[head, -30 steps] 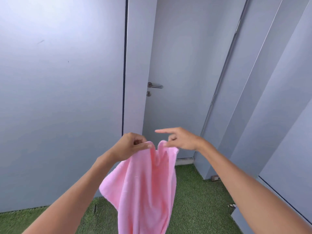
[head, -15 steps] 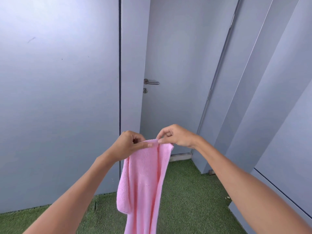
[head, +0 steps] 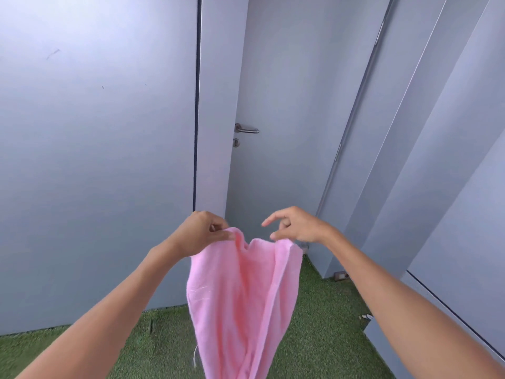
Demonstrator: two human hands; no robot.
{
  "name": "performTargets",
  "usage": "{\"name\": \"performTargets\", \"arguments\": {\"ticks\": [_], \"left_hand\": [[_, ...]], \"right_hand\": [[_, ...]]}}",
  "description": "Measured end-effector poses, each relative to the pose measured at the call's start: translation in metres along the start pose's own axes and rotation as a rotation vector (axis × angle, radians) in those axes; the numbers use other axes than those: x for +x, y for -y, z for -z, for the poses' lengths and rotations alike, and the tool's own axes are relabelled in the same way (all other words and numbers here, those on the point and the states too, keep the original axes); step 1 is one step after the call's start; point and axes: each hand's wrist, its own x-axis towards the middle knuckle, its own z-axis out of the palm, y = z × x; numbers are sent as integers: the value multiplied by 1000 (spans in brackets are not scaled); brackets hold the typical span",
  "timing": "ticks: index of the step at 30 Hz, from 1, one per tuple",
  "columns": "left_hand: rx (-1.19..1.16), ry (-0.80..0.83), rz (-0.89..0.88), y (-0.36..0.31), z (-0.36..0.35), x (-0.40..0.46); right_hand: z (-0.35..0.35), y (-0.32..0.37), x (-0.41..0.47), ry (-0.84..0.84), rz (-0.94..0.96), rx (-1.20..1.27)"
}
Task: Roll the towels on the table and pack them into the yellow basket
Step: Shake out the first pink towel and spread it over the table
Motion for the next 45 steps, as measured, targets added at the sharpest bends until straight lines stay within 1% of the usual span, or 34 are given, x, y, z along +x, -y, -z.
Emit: {"name": "performTargets", "arguments": {"ticks": [2, 3, 6, 8, 11, 14, 17, 20, 22, 24, 26, 29, 30, 31, 33, 36, 37, 41, 45], "left_hand": [[-11, 18, -65, -17, -8, 8], [-11, 24, -87, -23, -12, 11], [-3, 26, -114, -26, -18, 11], [-17, 35, -72, -17, -19, 8], [-30, 107, 26, 0, -21, -2], [18, 161, 76, 9, -33, -7], [61, 206, 85, 7, -64, -13], [74, 301, 128, 9, -102, -27], [51, 350, 139, 8, -127, -36], [-3, 352, 156, -2, -153, -42], [-45, 350, 166, -16, -181, -48], [-50, 376, 215, -29, -225, -65], [-49, 384, 244, -32, -240, -73], [-49, 387, 267, -34, -253, -80], [-61, 401, 310, -39, -279, -93], [-53, 424, 353, -44, -312, -103], [-56, 416, 369, -46, -322, -104], [-52, 360, 405, -58, -358, -114], [4, 282, 476, -62, -396, -143]], "right_hand": [[-17, 10, 6, 106, 13, 41], [-23, 13, 8, 123, 20, 54], [-28, 14, 10, 81, 9, 86], [-26, 8, 7, 39, -15, 86], [-22, -6, -2, -14, -44, 34], [-27, -22, -13, -37, -113, 0], [-39, -44, -26, -39, -179, -72], [-52, -72, -47, -37, -267, -88], [-60, -90, -66, -44, -327, -104], [-70, -109, -87, -37, -381, -150], [-79, -136, -109, 37, -460, -265], [-91, -184, -147, 269, -628, -514], [-93, -202, -162, 321, -680, -582], [-94, -219, -176, 336, -732, -625], [-94, -245, -203, 298, -837, -693], [-84, -280, -231, 218, -935, -756], [-79, -291, -238, 168, -962, -747], [-50, -355, -260, -90, -1062, -560], [-15, -423, -278, -297, -1074, -452]]}}
